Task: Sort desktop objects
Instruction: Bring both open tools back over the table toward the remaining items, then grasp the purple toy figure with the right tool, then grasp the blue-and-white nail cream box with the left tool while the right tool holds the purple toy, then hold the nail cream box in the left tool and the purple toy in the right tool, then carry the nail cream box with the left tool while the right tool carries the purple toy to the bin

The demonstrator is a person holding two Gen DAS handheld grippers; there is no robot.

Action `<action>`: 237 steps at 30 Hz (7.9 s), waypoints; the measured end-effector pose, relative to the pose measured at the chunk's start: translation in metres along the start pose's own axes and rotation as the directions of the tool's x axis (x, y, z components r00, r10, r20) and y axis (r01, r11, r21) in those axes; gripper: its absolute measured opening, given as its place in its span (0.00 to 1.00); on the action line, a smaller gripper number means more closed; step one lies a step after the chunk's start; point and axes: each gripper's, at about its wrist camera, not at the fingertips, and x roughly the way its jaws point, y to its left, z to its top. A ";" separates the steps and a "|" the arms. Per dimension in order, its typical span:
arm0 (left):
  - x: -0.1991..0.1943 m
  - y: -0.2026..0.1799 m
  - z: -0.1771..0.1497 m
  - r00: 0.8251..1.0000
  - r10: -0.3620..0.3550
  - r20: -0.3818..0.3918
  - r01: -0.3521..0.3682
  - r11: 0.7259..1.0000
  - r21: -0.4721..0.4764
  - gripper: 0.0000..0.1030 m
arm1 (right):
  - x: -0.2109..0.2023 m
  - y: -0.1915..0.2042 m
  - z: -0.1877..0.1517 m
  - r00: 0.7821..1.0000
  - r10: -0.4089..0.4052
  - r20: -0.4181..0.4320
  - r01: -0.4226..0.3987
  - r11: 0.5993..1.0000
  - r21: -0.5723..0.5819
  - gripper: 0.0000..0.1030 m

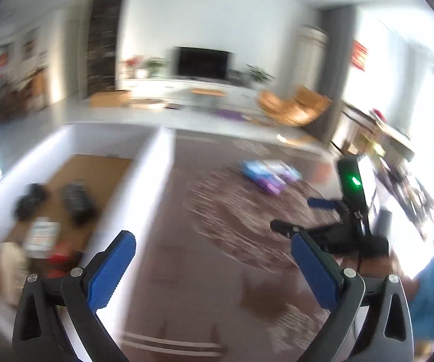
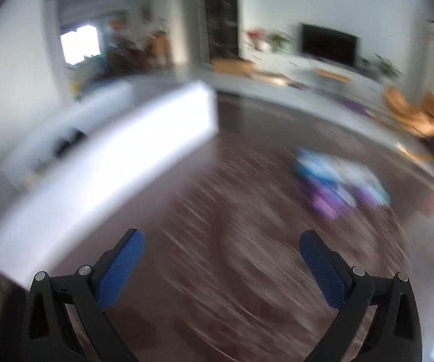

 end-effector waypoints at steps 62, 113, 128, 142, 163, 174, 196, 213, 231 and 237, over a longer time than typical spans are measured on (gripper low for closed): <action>0.178 -0.039 -0.049 0.952 0.106 -0.288 -0.086 0.993 0.082 1.00 | 0.120 -0.153 0.063 0.971 -0.199 -0.133 0.239 0.819 0.521 0.82; 0.289 -0.054 0.039 0.898 -0.087 -0.431 0.259 0.896 0.360 1.00 | -0.004 -0.130 -0.086 0.977 -0.166 -0.136 0.189 0.965 0.179 1.00; 0.408 -0.111 0.132 0.956 0.016 -0.292 0.160 0.805 0.571 1.00 | -0.006 -0.138 -0.086 0.986 -0.127 -0.107 0.149 0.962 0.228 1.00; 0.295 -0.054 0.050 0.964 -0.025 -0.266 0.074 0.981 0.178 0.42 | -0.004 -0.135 -0.086 0.981 -0.150 -0.122 0.174 0.961 0.214 1.00; 0.176 -0.029 -0.053 0.947 0.126 -0.297 -0.113 0.992 0.061 1.00 | 0.000 -0.127 -0.086 0.977 -0.167 -0.136 0.190 0.965 0.181 1.00; 0.177 -0.028 -0.054 0.946 0.133 -0.294 -0.121 0.991 0.060 1.00 | -0.001 -0.128 -0.086 0.976 -0.170 -0.138 0.193 0.965 0.179 1.00; 0.179 -0.028 -0.054 0.947 0.133 -0.293 -0.121 0.991 0.057 1.00 | -0.001 -0.130 -0.086 0.976 -0.167 -0.138 0.190 0.965 0.180 1.00; 0.178 -0.029 -0.054 0.947 0.134 -0.293 -0.123 0.991 0.056 1.00 | -0.001 -0.130 -0.086 0.976 -0.167 -0.138 0.190 0.965 0.179 1.00; 0.174 -0.027 -0.057 0.947 0.098 -0.305 -0.074 0.993 0.088 1.00 | -0.001 -0.130 -0.086 0.976 -0.167 -0.138 0.190 0.965 0.179 1.00; 0.149 -0.008 -0.071 0.937 0.063 -0.343 -0.017 0.991 0.135 1.00 | 0.001 -0.128 -0.078 0.938 -0.067 -0.339 0.116 0.985 0.125 1.00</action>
